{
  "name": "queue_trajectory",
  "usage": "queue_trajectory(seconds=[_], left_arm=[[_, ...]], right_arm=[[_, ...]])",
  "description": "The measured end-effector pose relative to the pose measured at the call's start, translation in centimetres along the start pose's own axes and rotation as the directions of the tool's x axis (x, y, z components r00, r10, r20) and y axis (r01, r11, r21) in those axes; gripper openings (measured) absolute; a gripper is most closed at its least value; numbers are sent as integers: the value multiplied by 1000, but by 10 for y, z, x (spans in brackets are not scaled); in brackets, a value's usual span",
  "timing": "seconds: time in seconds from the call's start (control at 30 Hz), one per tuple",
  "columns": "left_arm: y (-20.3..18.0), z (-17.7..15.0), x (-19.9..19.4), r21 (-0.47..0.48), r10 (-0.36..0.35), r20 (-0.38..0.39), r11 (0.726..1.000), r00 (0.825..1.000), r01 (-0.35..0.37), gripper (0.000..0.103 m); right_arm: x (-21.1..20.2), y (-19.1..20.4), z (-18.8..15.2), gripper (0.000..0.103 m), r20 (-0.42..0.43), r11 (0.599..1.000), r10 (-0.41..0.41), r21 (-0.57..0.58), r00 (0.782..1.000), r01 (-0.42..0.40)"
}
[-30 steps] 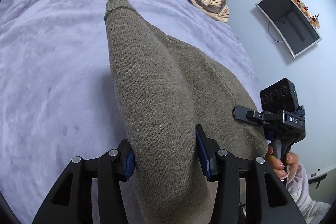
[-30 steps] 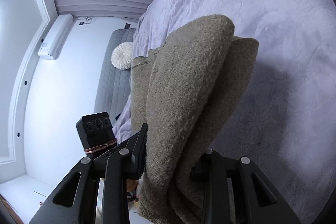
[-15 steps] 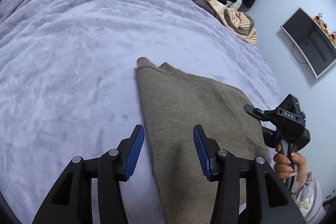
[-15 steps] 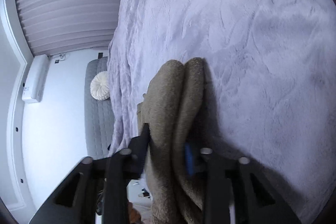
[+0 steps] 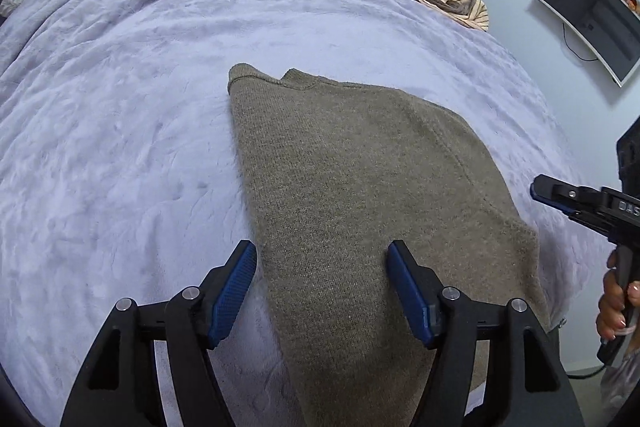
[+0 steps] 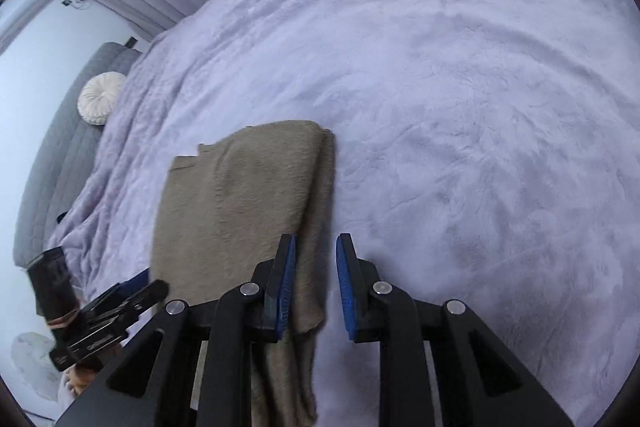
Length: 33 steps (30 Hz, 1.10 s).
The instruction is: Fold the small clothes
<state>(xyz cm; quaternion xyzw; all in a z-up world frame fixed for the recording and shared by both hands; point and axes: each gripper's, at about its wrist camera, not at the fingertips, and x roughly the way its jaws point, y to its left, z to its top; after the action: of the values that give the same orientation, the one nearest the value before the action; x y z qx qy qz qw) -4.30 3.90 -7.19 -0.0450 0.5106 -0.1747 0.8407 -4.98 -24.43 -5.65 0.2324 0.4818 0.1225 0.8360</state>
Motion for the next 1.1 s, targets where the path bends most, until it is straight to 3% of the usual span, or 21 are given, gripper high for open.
queue_trajectory(seconds=[0.13, 0.23, 0.3, 0.37, 0.47, 0.8, 0.9, 0.97, 1.0, 1.1], left_arm=[[-3, -4, 2, 5, 14, -1, 1000, 1000, -14, 68], [-3, -8, 4, -11, 8, -2, 1000, 1000, -8, 69], [-3, -9, 4, -22, -3, -5, 1000, 1000, 3, 71], [-3, -11, 3, -25, 2, -4, 1000, 1000, -2, 71], [-7, -12, 1, -9, 10, 1, 1000, 1000, -10, 71], [-16, -16, -10, 15, 73, 5, 997, 997, -73, 71], [-18, -16, -16, 12, 112, 13, 994, 994, -112, 72], [-20, -16, -21, 0, 131, 17, 991, 991, -131, 98], [-20, -17, -23, -9, 143, 27, 990, 989, -143, 103], [-25, -19, -30, -12, 158, 46, 987, 986, -158, 103]], right_arm=[[-7, 58, -24, 23, -1, 990, 57, -133, 998, -57], [28, 57, -42, 23, -65, 981, -68, -188, 996, 54], [52, 31, -52, 22, -102, 976, -162, -165, 982, 144], [56, 8, -55, 34, -108, 994, -102, -43, 989, 98], [46, -9, -58, 39, -110, 997, -18, 69, 994, 26], [6, 27, -57, 42, -43, 994, -111, -2, 993, 111], [2, 38, -53, 56, -51, 991, -137, -16, 989, 137], [2, 46, -52, 63, -54, 988, -154, -30, 987, 153], [1, 48, -51, 66, -54, 986, -164, -39, 985, 162], [2, 60, -52, 80, -51, 978, -200, -68, 978, 196]])
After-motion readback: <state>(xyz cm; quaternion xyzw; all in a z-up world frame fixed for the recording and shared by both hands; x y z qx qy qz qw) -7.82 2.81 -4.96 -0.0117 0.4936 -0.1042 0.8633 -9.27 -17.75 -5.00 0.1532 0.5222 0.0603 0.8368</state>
